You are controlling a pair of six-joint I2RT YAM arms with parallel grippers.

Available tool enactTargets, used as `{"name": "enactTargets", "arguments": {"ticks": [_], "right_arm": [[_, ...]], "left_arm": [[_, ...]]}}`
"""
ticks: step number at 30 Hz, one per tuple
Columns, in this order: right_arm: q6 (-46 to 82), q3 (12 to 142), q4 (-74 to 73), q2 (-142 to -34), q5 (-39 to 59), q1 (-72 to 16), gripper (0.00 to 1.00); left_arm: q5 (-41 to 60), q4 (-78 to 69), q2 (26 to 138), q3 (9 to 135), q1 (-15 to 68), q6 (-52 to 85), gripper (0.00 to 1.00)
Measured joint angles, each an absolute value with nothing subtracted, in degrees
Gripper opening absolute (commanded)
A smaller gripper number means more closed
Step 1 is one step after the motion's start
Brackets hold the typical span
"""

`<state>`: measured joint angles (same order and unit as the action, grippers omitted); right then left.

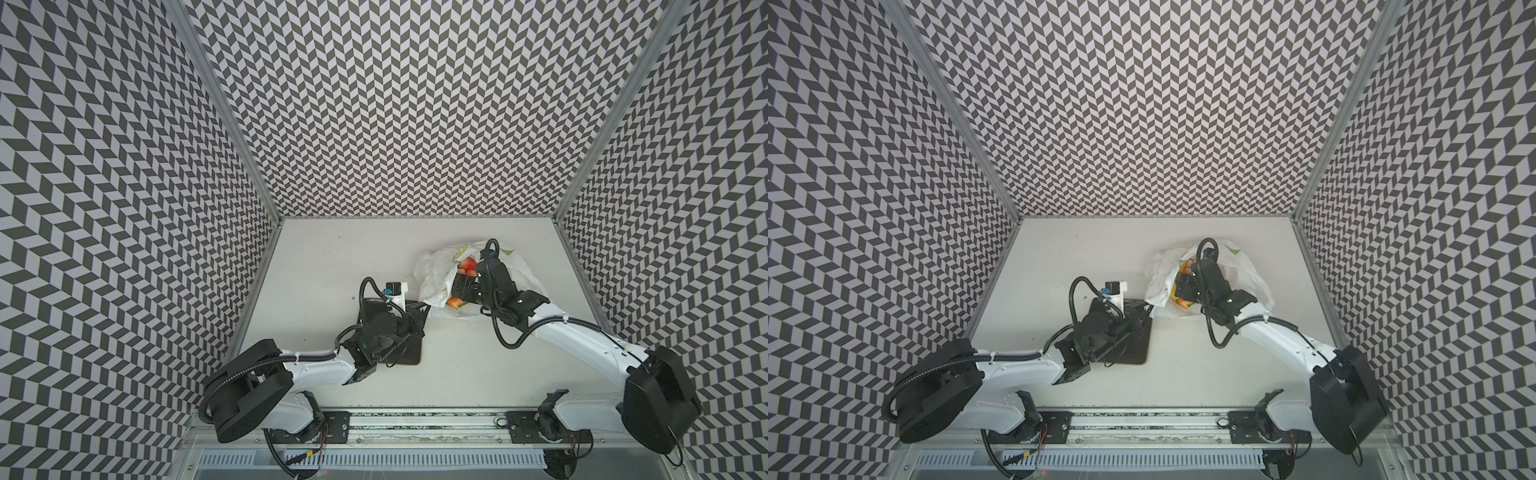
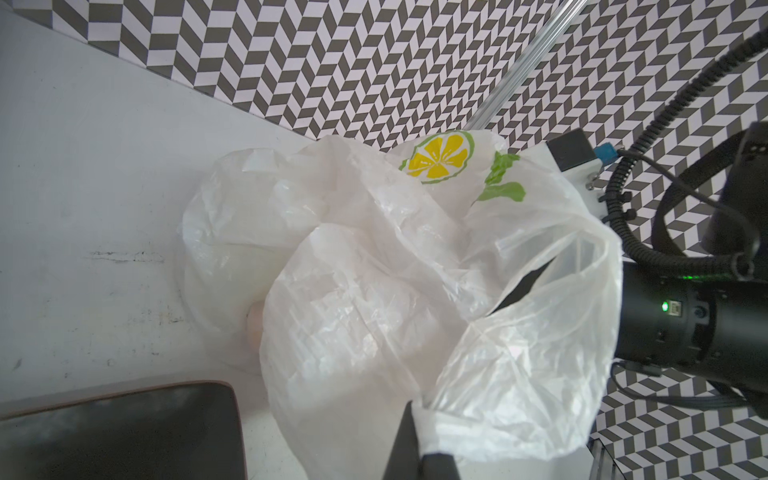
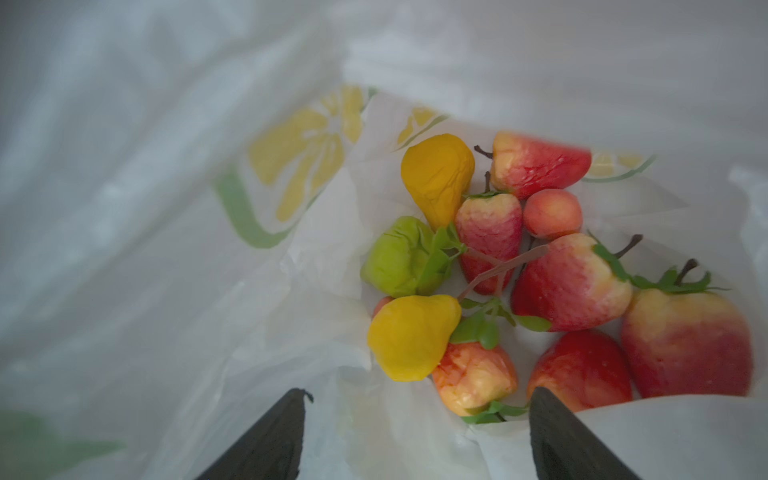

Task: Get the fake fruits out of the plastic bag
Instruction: 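Lower the right gripper into the bag and grasp the yellow pear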

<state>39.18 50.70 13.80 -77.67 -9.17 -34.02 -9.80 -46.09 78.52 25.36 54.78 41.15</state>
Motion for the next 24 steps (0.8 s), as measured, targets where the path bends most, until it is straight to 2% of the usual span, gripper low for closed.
{"name": "enactTargets", "arguments": {"ticks": [14, 21, 24], "right_arm": [[47.40, 57.89, 11.55, -94.70, -13.61, -37.93, 0.84], [48.80, 59.16, 12.03, -99.33, -15.35, -38.61, 0.76], [49.32, 59.96, 12.45, -100.64, -16.51, -38.79, 0.70]], "left_arm": [[-9.78, -46.22, 77.34, 26.37, 54.78, 43.64, 0.00], [-9.78, -46.22, 77.36, 26.37, 54.78, 44.69, 0.00], [-9.80, -46.19, 77.36, 26.37, 54.78, 44.69, 0.00]]}}
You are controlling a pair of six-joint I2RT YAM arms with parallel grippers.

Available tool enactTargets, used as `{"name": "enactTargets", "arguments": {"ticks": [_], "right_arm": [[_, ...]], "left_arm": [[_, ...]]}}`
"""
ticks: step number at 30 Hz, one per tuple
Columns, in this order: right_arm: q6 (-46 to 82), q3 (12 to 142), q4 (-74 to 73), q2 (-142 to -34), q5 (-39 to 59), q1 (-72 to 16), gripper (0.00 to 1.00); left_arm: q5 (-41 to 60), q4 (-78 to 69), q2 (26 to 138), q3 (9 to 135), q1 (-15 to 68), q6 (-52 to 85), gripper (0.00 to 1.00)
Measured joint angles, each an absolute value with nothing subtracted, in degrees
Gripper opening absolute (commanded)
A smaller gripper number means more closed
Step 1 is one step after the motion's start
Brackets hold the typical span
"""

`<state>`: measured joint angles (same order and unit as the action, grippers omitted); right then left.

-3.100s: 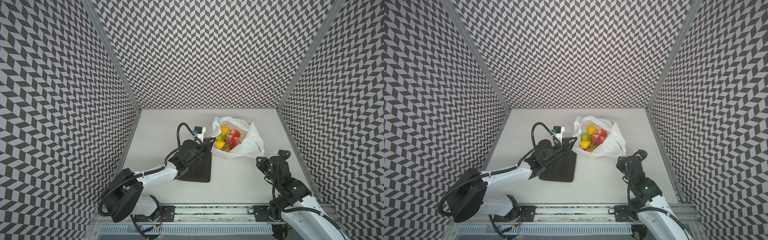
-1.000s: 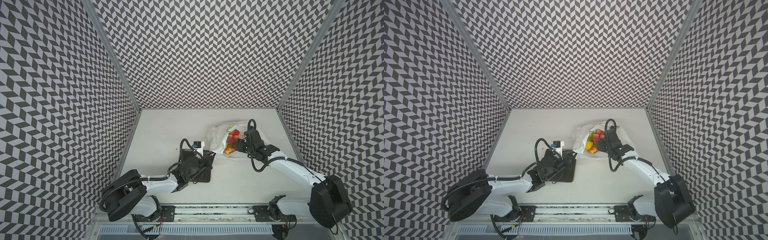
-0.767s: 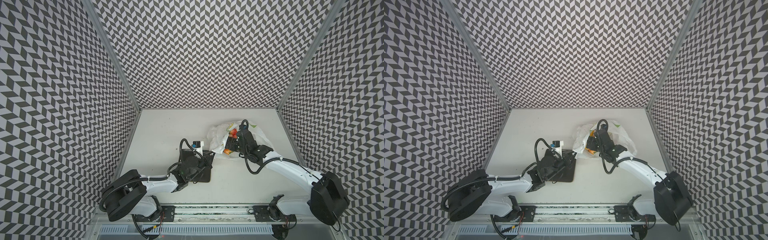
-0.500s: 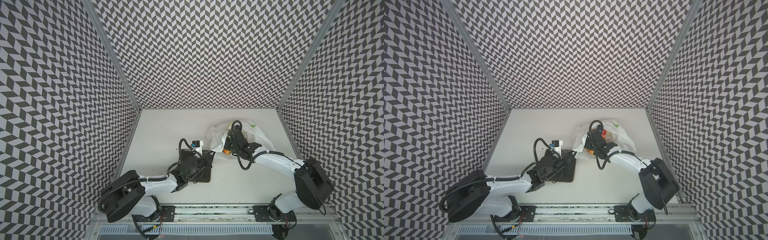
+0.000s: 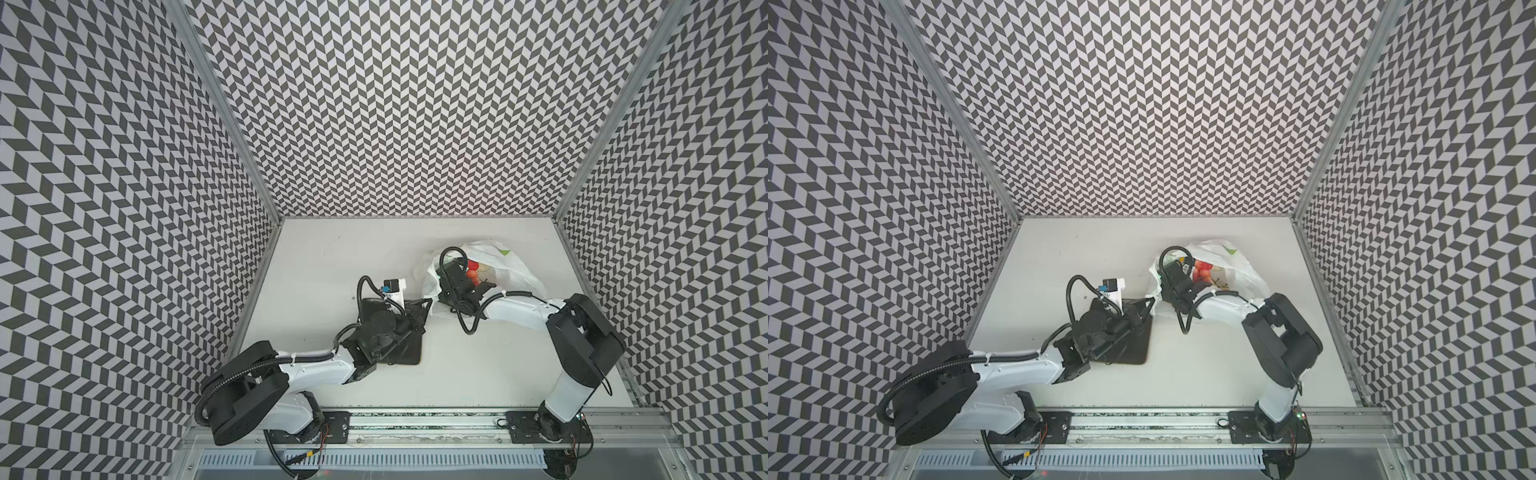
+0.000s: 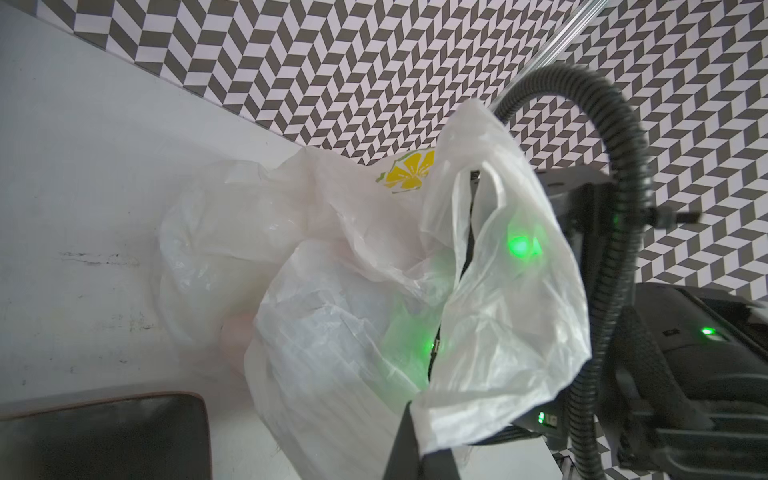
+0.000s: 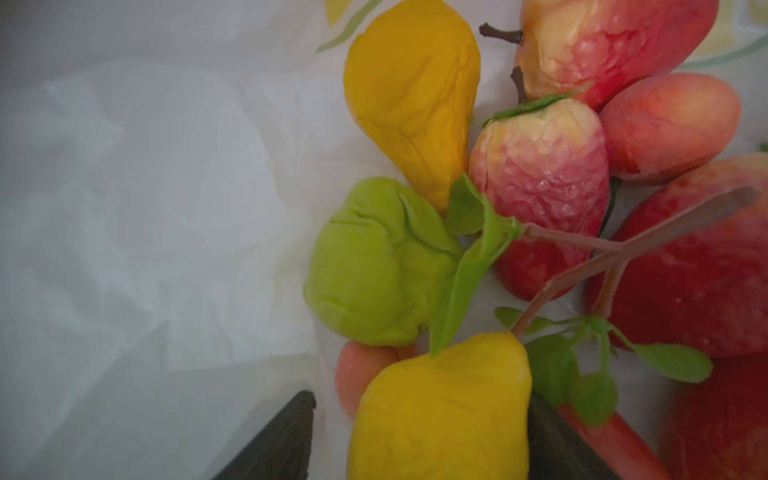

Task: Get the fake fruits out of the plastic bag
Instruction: 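Lower the right gripper into the bag and grasp the yellow pear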

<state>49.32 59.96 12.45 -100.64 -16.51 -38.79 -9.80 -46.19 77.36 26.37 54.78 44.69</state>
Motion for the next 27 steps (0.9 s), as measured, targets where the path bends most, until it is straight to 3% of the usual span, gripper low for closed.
{"name": "enactTargets", "arguments": {"ticks": [9, 27], "right_arm": [[49.95, 59.31, 13.65, -99.94, -19.53, -38.87, 0.39], [48.66, 49.52, 15.18, -76.40, -21.63, -38.89, 0.35]], "left_arm": [[-9.82, -46.19, 77.36, 26.37, 54.78, 44.91, 0.00], [-9.82, -45.74, 78.30, 27.46, 54.78, 44.99, 0.01]]}}
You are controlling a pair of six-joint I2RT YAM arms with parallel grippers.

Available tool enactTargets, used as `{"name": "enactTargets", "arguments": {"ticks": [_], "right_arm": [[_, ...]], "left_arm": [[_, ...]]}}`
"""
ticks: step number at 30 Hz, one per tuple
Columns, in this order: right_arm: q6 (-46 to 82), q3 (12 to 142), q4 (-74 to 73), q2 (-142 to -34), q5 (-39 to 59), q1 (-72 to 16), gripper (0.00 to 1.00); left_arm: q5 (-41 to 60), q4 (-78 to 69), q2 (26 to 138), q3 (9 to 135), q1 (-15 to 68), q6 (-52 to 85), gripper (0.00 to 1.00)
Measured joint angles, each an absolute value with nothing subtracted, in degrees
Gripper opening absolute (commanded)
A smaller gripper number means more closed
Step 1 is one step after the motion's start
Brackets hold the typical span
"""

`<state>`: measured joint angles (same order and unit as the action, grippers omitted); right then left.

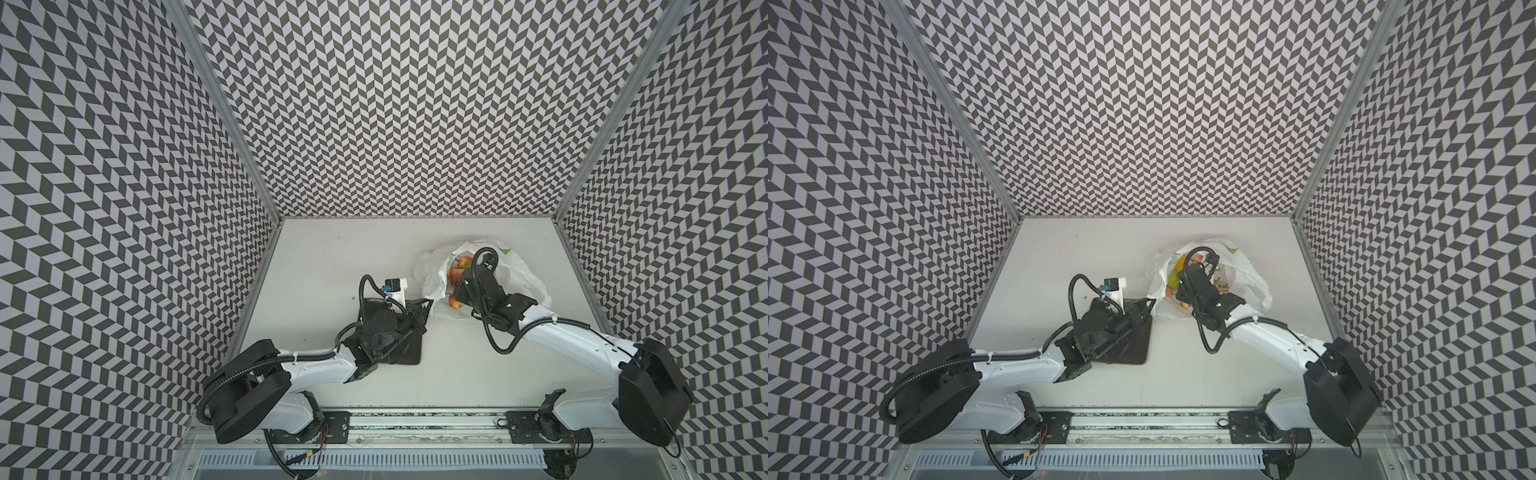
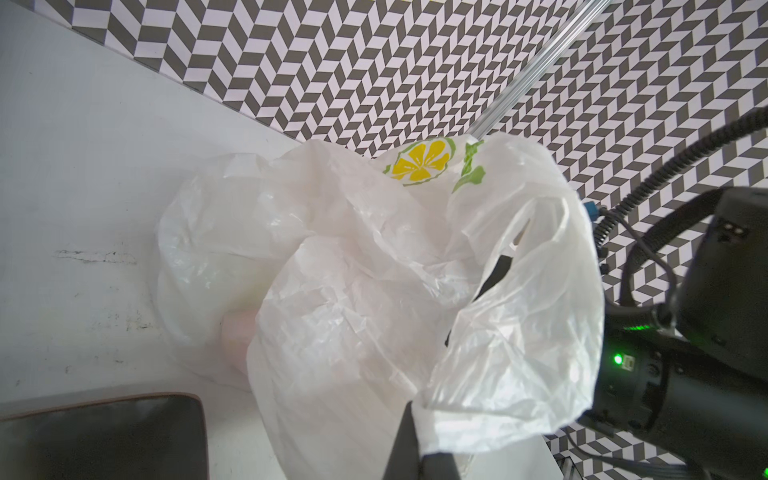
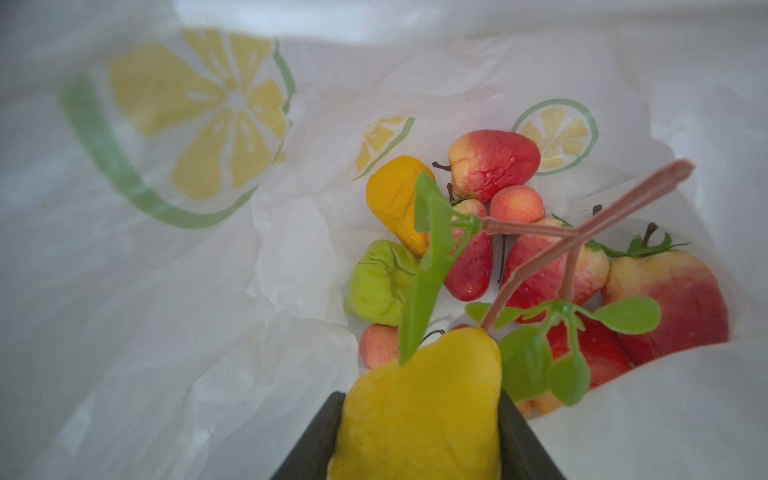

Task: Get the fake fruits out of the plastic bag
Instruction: 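Lower the right gripper into the bag and grasp the yellow pear, then lift the yellow pear out of the bag with the right gripper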

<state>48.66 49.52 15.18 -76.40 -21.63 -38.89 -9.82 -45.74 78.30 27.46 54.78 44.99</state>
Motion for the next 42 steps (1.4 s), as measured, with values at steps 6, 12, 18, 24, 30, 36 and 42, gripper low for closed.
{"name": "enactTargets", "arguments": {"ticks": [6, 12, 18, 24, 30, 36, 42], "right_arm": [[45.34, 46.74, 18.22, -66.08, -21.63, -38.89, 0.36], [41.78, 44.69, 21.93, -53.25, -21.69, -38.89, 0.35], [37.41, 43.27, 22.85, -40.64, -21.32, -38.89, 0.35], [30.96, 43.48, 22.70, -36.05, -18.31, -38.89, 0.36], [23.83, 45.41, 22.81, -35.97, -16.45, -38.89, 0.37], [19.29, 48.93, 21.15, -37.30, -11.97, -38.89, 0.37], [16.93, 53.17, 17.30, -44.69, -3.86, -40.71, 0.35]], "left_arm": [[-10.24, -45.12, 78.35, 28.16, 54.85, 46.22, 0.33], [-9.67, -42.59, 78.35, 29.47, 55.16, 45.45, 0.73], [-8.25, -39.11, 77.97, 31.68, 55.13, 42.96, 0.87], [-5.06, -32.49, 73.89, 32.62, 55.13, 39.29, 1.00], [-3.22, -23.20, 65.10, 34.57, 55.13, 35.55, 1.00], [-5.21, -10.39, 54.85, 35.79, 52.86, 34.50, 1.00], [-2.63, 0.14, 46.26, 35.03, 35.68, 37.08, 1.00]]}}
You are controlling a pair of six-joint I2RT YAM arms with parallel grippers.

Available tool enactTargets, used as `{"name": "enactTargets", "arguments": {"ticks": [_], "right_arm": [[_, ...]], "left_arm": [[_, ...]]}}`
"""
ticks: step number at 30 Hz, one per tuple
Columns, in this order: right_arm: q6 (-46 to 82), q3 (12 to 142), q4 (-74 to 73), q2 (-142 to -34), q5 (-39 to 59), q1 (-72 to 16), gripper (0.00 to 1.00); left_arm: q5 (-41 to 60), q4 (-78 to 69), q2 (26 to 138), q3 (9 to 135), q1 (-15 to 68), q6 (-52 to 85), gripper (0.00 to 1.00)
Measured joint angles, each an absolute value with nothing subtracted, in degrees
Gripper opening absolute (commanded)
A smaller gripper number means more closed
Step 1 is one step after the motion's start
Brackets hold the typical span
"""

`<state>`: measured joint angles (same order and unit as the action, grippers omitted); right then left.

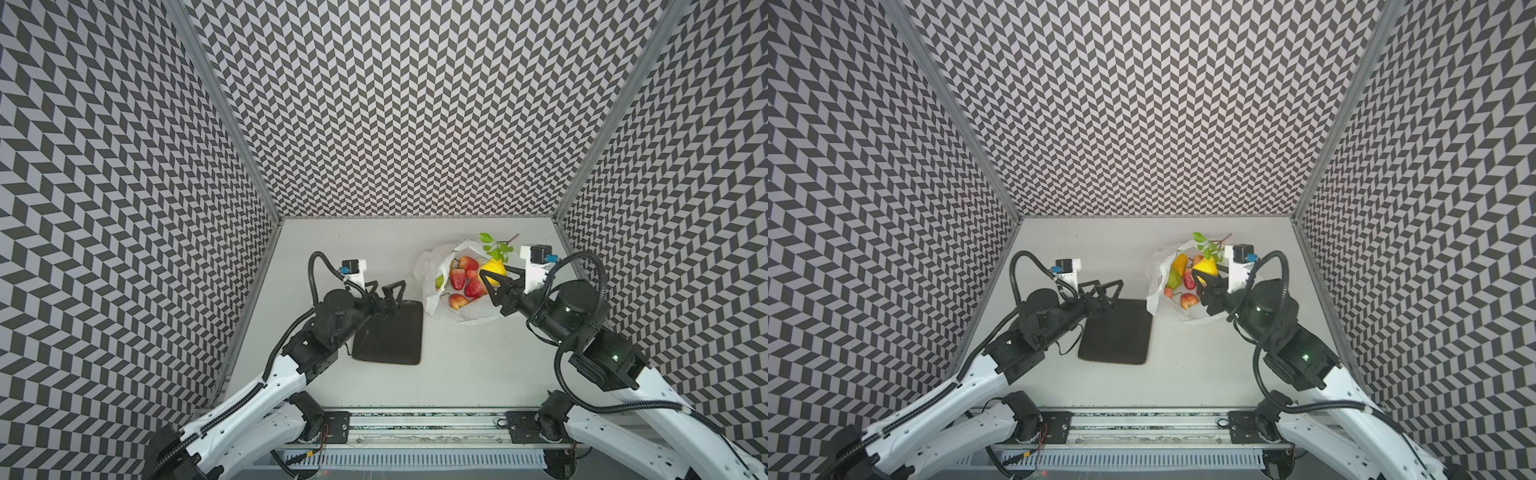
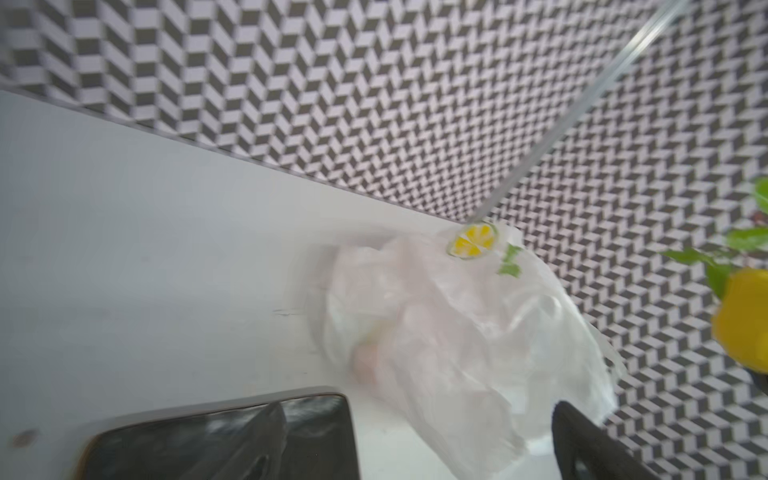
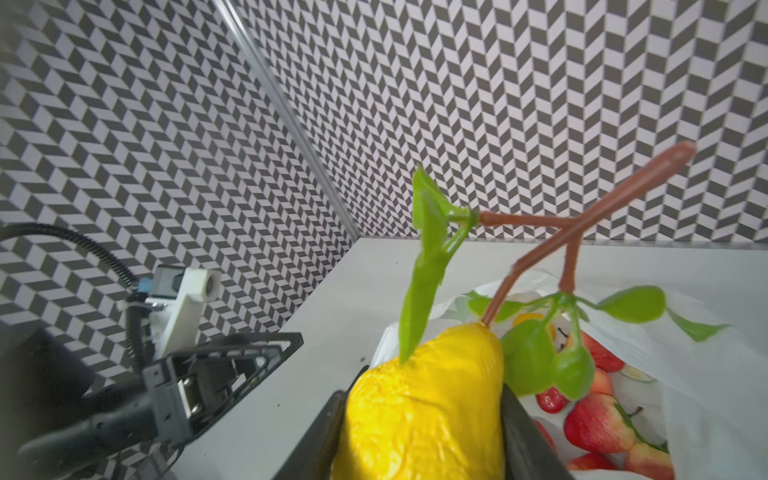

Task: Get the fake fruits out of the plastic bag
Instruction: 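Lift the yellow pear out of the bag with the right gripper, then move the pear over the black tray and open the right gripper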

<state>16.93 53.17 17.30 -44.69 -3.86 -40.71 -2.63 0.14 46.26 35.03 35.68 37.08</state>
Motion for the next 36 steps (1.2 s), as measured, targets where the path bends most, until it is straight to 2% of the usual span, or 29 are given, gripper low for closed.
{"name": "enactTargets", "arguments": {"ticks": [10, 18, 26, 30, 36], "right_arm": [[13.45, 60.66, 13.63, -61.52, -2.28, -58.63, 0.36], [13.23, 63.51, 12.47, -79.11, -3.60, -64.38, 0.38], [13.78, 70.30, 13.67, -96.05, -4.23, -64.36, 0.39], [14.46, 77.14, 14.31, -105.12, -4.29, -63.79, 0.38], [15.70, 80.68, 15.14, -111.66, -3.99, -61.56, 0.38]], "left_arm": [[2.04, 6.85, 34.57, 28.12, 18.83, 40.47, 1.00], [6.02, 10.94, 29.06, 20.38, 5.02, 47.24, 0.99], [5.52, 14.87, 18.83, 19.35, 2.59, 49.56, 0.97], [5.72, 16.14, 18.44, 19.40, 2.59, 48.73, 0.97], [6.66, 16.75, 19.42, 19.42, 2.59, 48.34, 0.97]]}}
